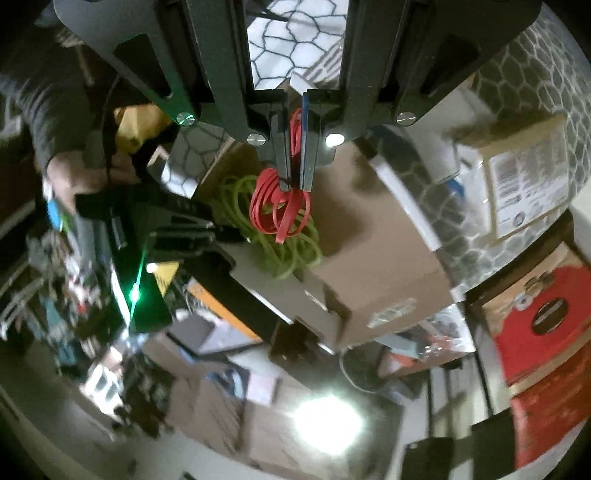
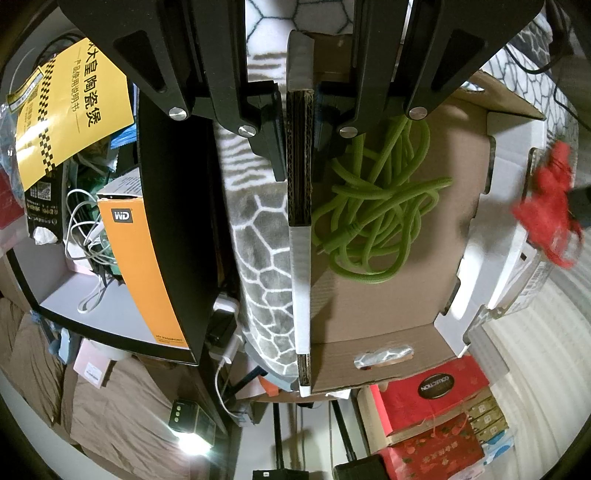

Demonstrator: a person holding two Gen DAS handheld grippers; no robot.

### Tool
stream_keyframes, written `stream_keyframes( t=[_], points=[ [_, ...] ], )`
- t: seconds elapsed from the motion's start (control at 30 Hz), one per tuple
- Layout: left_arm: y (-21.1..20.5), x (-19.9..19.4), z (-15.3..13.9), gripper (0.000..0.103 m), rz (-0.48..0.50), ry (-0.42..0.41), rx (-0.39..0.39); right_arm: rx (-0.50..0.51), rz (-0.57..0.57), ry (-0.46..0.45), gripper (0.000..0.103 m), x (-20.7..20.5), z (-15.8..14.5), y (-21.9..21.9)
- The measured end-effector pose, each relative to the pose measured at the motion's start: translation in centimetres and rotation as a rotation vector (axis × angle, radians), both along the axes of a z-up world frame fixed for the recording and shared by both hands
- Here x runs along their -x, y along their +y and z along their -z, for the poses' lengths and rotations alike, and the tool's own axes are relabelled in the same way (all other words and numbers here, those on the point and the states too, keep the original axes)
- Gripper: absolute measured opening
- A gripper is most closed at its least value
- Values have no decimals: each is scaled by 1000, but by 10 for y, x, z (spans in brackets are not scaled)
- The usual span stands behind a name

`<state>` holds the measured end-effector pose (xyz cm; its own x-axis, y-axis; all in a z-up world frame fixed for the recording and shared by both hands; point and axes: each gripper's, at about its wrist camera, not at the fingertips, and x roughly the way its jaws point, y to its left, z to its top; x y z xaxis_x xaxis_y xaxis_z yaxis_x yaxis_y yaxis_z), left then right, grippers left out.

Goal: Organize objects
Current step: 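Carry the red cable with the left gripper into the box and release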

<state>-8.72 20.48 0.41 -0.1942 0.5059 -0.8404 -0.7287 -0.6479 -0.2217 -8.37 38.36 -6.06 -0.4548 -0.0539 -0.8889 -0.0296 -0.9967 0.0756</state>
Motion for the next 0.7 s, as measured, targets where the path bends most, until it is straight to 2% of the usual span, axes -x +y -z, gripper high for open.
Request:
stream_keyframes(
  t=[0.13,0.33,0.47,0.7],
  points=[
    [16,-8,9,4,71,9,56,3,1,-1,13,1,0,0],
    [16,6,6,4,29,40,67,2,0,-2,13,1,0,0],
    [28,24,18,4,55,64,171,1,1,-2,13,1,0,0],
    [51,40,43,4,123,93,295,5,2,-2,13,1,1,0]
  ],
)
